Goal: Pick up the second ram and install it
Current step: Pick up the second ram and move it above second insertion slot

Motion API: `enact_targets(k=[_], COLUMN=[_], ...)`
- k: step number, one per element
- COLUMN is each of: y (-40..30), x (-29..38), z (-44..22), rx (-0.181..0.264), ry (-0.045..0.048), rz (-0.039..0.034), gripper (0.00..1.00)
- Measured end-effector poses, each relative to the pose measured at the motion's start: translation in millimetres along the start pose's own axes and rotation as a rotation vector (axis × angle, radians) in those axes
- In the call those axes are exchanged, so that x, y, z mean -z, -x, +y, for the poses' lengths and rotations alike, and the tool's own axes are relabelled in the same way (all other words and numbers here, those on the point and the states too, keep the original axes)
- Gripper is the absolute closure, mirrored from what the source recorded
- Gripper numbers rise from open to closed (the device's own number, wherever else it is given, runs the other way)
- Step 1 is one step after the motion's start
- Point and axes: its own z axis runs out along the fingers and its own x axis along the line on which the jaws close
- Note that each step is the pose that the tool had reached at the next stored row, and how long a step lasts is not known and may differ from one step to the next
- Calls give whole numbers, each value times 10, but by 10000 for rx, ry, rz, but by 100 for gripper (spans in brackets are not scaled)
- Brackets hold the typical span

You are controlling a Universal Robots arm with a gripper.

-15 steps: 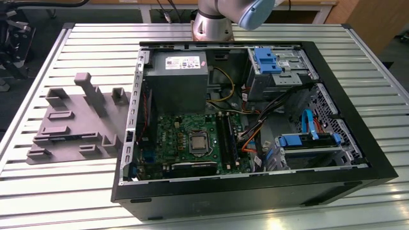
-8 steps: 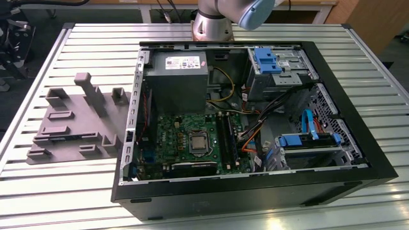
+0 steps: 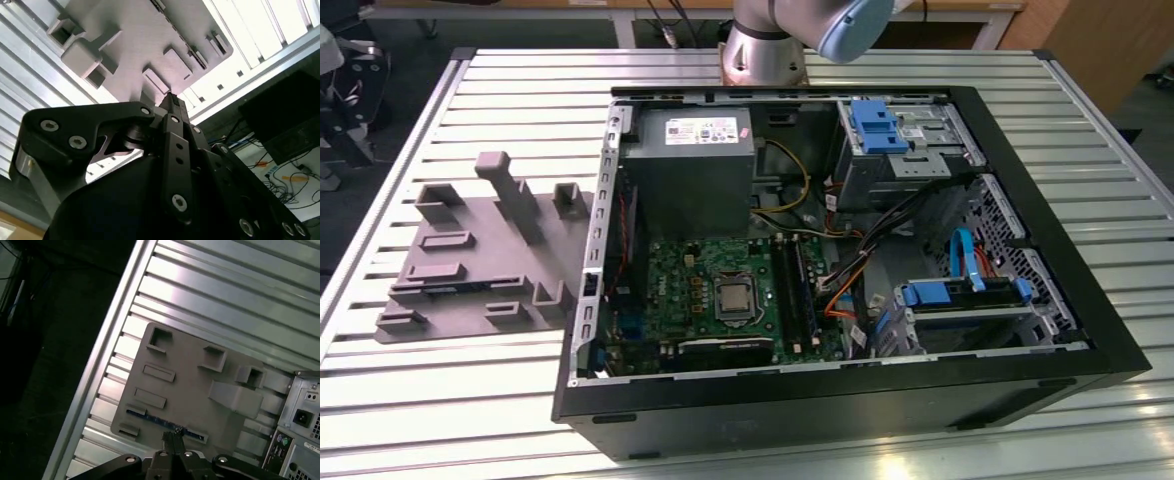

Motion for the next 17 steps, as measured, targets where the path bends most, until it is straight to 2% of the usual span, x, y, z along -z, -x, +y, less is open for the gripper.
enact_targets(k=[17], y=[0], x=[-28], z=[-1], rx=[3013], ry=[-32], rz=[127], gripper=[89])
